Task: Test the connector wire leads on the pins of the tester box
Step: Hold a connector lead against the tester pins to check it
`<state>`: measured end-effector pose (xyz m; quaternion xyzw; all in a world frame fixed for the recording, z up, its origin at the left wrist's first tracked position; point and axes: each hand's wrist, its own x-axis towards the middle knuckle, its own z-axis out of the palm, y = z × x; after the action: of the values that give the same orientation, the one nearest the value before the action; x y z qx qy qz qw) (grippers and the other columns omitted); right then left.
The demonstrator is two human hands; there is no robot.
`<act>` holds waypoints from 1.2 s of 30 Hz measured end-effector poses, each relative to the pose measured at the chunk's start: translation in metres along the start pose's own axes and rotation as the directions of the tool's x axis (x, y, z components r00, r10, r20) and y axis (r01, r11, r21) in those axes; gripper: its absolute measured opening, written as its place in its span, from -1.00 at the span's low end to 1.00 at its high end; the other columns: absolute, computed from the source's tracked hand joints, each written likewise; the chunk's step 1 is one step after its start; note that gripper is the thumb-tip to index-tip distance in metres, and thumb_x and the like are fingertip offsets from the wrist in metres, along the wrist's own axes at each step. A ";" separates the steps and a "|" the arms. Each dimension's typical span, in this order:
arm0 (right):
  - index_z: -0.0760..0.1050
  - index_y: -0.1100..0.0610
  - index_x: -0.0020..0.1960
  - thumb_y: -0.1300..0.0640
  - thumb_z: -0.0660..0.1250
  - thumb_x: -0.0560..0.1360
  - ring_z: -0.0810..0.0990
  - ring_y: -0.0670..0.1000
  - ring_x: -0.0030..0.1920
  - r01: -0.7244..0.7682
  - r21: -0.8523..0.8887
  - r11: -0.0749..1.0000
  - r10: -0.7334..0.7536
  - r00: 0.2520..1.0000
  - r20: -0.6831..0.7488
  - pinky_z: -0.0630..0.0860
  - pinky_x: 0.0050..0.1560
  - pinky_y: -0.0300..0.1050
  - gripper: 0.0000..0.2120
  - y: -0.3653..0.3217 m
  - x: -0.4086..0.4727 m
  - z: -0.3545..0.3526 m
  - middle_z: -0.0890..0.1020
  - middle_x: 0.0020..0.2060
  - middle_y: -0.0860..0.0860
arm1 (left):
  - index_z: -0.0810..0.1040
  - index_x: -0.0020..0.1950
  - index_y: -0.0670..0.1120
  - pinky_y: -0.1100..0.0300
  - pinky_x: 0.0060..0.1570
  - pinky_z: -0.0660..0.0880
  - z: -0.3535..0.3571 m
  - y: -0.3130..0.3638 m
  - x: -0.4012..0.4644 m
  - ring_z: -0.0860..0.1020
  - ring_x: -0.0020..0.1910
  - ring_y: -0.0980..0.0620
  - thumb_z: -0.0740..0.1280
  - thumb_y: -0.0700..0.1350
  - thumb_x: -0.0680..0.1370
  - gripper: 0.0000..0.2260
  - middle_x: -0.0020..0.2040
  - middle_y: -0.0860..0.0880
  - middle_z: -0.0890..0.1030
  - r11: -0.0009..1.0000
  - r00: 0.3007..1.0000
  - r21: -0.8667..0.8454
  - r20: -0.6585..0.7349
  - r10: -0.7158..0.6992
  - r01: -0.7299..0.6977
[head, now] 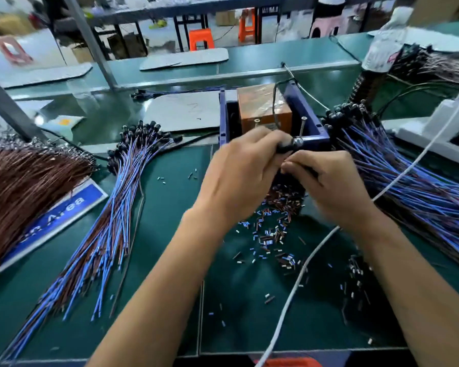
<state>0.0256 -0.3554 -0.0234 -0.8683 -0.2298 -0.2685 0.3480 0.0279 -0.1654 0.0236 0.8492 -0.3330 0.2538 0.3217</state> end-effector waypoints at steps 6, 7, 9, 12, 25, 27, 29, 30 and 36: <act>0.67 0.09 -0.17 0.22 0.45 0.58 0.50 -0.21 -0.41 -0.220 0.266 0.939 0.205 0.975 0.081 0.37 -0.31 -0.35 -0.84 0.015 -0.013 0.006 0.60 -0.44 -0.15 | 0.62 0.22 -0.13 -0.10 -0.08 0.55 0.031 -0.019 -0.021 0.65 -0.05 -0.17 0.32 -0.15 0.63 -0.80 -0.02 -0.04 0.71 0.999 0.977 0.037 0.210 -0.040 0.033; 0.68 0.08 -0.18 0.18 0.48 0.57 0.52 -0.19 -0.43 -0.264 0.304 0.915 0.245 0.964 0.100 0.40 -0.31 -0.34 -0.85 0.016 -0.013 0.006 0.63 -0.44 -0.10 | 0.63 0.16 -0.14 -0.10 -0.12 0.54 0.032 -0.022 -0.026 0.64 -0.10 -0.16 0.33 -0.18 0.59 -0.83 -0.09 -0.03 0.70 0.999 0.975 0.031 0.219 -0.047 0.041; 0.70 0.09 -0.15 0.15 0.49 0.57 0.55 -0.19 -0.43 -0.324 0.385 0.864 0.309 0.945 0.102 0.45 -0.30 -0.36 -0.88 0.018 -0.012 0.007 0.68 -0.42 -0.05 | 0.64 0.06 -0.15 -0.10 -0.15 0.54 0.030 -0.030 -0.030 0.62 -0.17 -0.14 0.32 -0.22 0.53 -0.85 -0.17 -0.02 0.67 0.997 0.977 0.025 0.195 -0.081 0.077; 0.70 0.11 -0.14 0.15 0.49 0.57 0.50 -0.11 -0.47 -0.388 0.506 0.770 0.402 0.911 0.087 0.45 -0.37 -0.32 -0.88 0.022 -0.012 0.008 0.72 -0.37 0.03 | 0.63 0.00 -0.14 -0.06 -0.17 0.54 0.028 -0.038 -0.033 0.60 -0.23 -0.07 0.21 -0.19 0.45 -0.76 -0.26 0.05 0.62 0.992 0.984 0.005 0.125 -0.127 0.127; 0.63 0.09 0.07 0.23 0.45 0.59 0.57 0.02 -0.42 -0.334 0.678 0.655 0.360 0.927 0.109 0.56 -0.28 -0.19 -0.90 0.027 -0.014 0.003 0.71 -0.30 0.18 | 0.62 -0.13 -0.08 0.06 -0.31 0.48 0.035 -0.040 -0.036 0.53 -0.35 0.05 0.16 -0.17 0.43 -0.77 -0.37 0.09 0.55 0.962 0.988 -0.224 0.066 -0.143 0.154; 0.62 0.07 0.07 0.21 0.46 0.58 0.57 0.02 -0.41 -0.325 0.677 0.661 0.337 0.934 0.119 0.56 -0.27 -0.20 -0.90 0.028 -0.014 0.000 0.71 -0.29 0.19 | 0.61 -0.15 -0.06 0.05 -0.34 0.46 0.036 -0.041 -0.036 0.51 -0.37 0.02 0.18 -0.21 0.44 -0.79 -0.38 0.08 0.55 0.956 0.985 -0.240 0.071 -0.156 0.169; 0.62 0.09 0.07 0.19 0.48 0.56 0.57 0.02 -0.41 -0.336 0.682 0.649 0.331 0.932 0.144 0.56 -0.28 -0.21 -0.89 0.029 -0.014 -0.002 0.71 -0.29 0.19 | 0.61 -0.16 -0.05 0.06 -0.36 0.43 0.037 -0.044 -0.038 0.48 -0.39 0.04 0.22 -0.25 0.49 -0.80 -0.39 0.07 0.53 0.949 0.982 -0.252 0.077 -0.175 0.189; 0.62 0.10 0.07 0.18 0.49 0.55 0.56 0.01 -0.42 -0.346 0.689 0.637 0.329 0.930 0.163 0.55 -0.29 -0.22 -0.87 0.030 -0.014 -0.003 0.71 -0.29 0.20 | 0.60 -0.17 -0.04 0.08 -0.38 0.42 0.037 -0.045 -0.038 0.46 -0.40 0.05 0.25 -0.29 0.52 -0.79 -0.39 0.07 0.53 0.943 0.978 -0.261 0.081 -0.192 0.206; 0.63 0.13 0.09 0.14 0.50 0.53 0.58 0.03 -0.40 -0.369 0.689 0.623 0.290 0.928 0.235 0.56 -0.27 -0.22 -0.84 0.034 -0.016 -0.011 0.71 -0.28 0.20 | 0.62 -0.18 -0.05 0.26 -0.39 0.31 0.034 -0.049 -0.040 0.39 -0.43 0.15 0.30 -0.38 0.58 -0.72 -0.41 0.07 0.52 0.903 0.956 -0.323 0.166 -0.242 0.285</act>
<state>0.0299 -0.3894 -0.0432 -0.6998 -0.1707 -0.0437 0.6923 0.0454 -0.1458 -0.0431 0.8311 -0.2733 0.0935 0.4753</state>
